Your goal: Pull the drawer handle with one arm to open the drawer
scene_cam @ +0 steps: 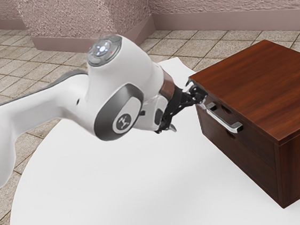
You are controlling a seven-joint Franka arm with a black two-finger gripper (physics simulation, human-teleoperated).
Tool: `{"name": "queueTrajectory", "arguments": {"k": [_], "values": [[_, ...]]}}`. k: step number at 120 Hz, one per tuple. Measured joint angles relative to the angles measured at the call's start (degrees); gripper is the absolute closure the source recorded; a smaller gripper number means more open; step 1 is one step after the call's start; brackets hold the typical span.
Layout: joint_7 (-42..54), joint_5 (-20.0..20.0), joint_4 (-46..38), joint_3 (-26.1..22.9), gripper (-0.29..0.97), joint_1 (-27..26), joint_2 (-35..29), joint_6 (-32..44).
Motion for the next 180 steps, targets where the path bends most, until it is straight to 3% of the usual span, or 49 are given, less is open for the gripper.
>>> {"name": "queueTrajectory", "arguments": {"k": [144, 180], "values": [[-0.5, -0.6, 0.7, -0.1, 0.00, -1.4, 4.1, 3.9], [-0.5, -0.6, -1.6, 0.0, 0.00, -1.4, 2.4, 4.2]]}}
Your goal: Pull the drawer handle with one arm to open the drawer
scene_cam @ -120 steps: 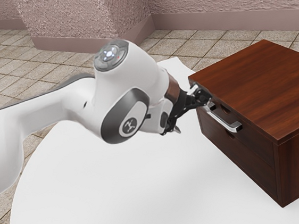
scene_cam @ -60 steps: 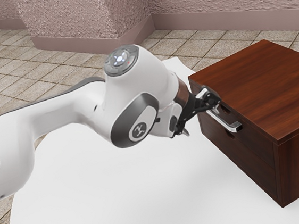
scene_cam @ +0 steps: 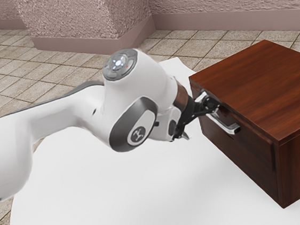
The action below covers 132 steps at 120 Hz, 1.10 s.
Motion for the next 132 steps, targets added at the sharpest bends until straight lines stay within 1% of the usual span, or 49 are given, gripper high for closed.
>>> {"name": "queueTrajectory", "arguments": {"k": [61, 94, 109, 132], "values": [[0.0, 0.4, -5.7, 0.1, 0.00, 0.3, -4.4, 0.1], [0.0, 0.6, -7.5, 1.2, 0.02, -0.5, -6.6, -0.4], [-0.2, 2.2, -7.9, 1.1, 0.01, -0.5, -7.1, -1.4], [-0.4, 3.3, -9.5, 1.2, 0.00, -0.2, -9.0, -2.8]]}}
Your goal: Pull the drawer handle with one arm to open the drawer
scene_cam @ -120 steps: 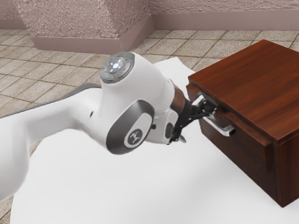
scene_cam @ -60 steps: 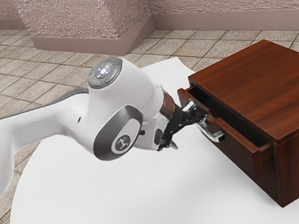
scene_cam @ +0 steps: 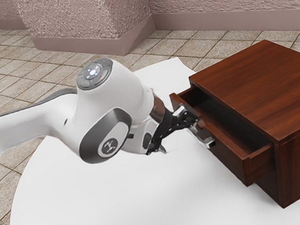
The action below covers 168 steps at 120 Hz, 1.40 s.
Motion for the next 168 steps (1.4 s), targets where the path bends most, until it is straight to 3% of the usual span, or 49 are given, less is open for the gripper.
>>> {"name": "queueTrajectory", "arguments": {"k": [168], "values": [[-1.0, 4.1, -13.4, 0.4, 0.04, 2.2, -15.8, -4.3]]}}
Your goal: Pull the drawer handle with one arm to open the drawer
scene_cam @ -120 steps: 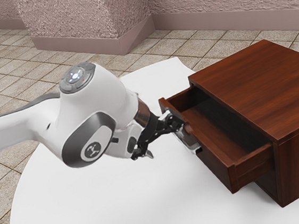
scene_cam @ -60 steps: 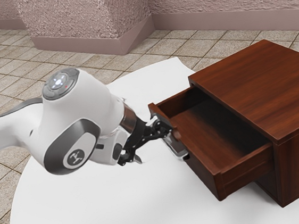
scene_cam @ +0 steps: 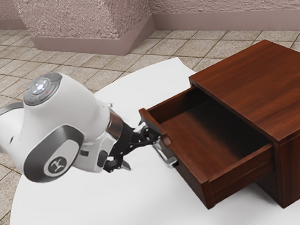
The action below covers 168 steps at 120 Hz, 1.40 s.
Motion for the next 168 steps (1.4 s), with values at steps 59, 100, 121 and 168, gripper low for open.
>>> {"name": "queueTrajectory", "arguments": {"k": [59, 100, 121, 168], "values": [[-0.1, 1.0, -0.3, -1.0, 0.01, 0.5, -1.4, -1.6], [-0.2, 1.3, 3.0, -2.0, 0.01, 0.6, -2.4, -4.3], [-1.4, 1.2, 8.8, -2.3, 0.01, 0.4, -2.0, -8.4], [-20.4, -1.0, 27.2, 0.6, 0.00, 3.0, 2.3, -31.4]]}}
